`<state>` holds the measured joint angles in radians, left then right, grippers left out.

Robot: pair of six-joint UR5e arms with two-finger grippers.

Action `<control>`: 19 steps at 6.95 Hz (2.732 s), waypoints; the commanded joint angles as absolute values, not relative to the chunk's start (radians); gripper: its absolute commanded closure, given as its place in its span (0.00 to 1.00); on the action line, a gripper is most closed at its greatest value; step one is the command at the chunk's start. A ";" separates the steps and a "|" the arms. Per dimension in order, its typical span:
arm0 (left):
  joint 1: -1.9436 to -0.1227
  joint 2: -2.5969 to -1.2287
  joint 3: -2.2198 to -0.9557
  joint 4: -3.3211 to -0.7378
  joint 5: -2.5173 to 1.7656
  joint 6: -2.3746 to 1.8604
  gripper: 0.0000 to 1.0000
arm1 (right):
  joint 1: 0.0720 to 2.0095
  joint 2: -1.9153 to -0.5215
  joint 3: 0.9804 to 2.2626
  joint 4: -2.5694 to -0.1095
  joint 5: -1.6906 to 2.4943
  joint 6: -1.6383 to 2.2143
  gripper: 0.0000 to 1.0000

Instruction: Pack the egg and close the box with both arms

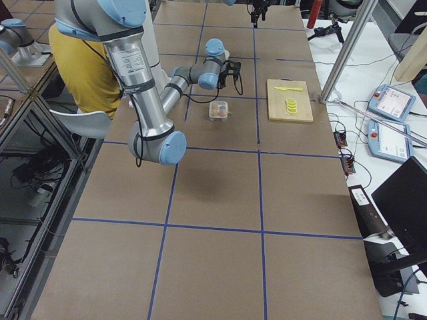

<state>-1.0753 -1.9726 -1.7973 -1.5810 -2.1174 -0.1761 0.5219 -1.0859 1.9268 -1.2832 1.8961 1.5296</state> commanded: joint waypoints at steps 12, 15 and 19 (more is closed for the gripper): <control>-1.535 -1.703 -1.781 -1.435 -2.250 0.164 0.00 | 1.537 -1.557 1.526 -1.362 2.394 0.105 0.00; -1.532 -1.695 -1.780 -1.442 -2.252 0.152 0.00 | 1.536 -1.537 1.499 -1.359 2.398 0.103 0.00; -1.539 -1.648 -1.591 -1.506 -2.312 0.193 0.00 | 1.537 -1.549 1.466 -1.353 2.393 0.101 0.00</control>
